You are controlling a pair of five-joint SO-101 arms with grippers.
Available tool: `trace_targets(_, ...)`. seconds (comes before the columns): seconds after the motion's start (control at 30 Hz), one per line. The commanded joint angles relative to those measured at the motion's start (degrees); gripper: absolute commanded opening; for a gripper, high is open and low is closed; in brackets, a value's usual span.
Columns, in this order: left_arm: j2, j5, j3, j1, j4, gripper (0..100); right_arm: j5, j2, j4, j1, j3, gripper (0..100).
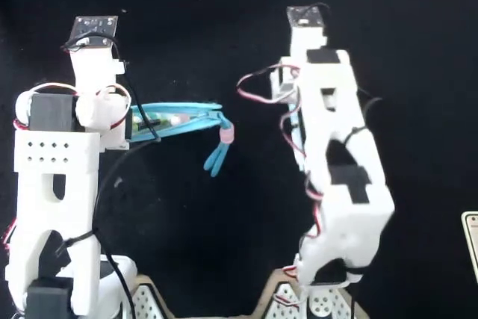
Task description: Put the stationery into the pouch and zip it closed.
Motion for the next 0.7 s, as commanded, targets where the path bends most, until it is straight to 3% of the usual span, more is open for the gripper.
trace_targets(0.0, -0.1, 0.1, 0.5, 0.6, 0.1, 3, 5.3, 6.5, 2.3, 1.9, -11.8, 17.0)
trace_targets(0.67, -0.2, 0.1, 0.5, 0.6, 0.1, 3, 9.8, 38.9, 21.5, 1.3, -57.5, 16.9)
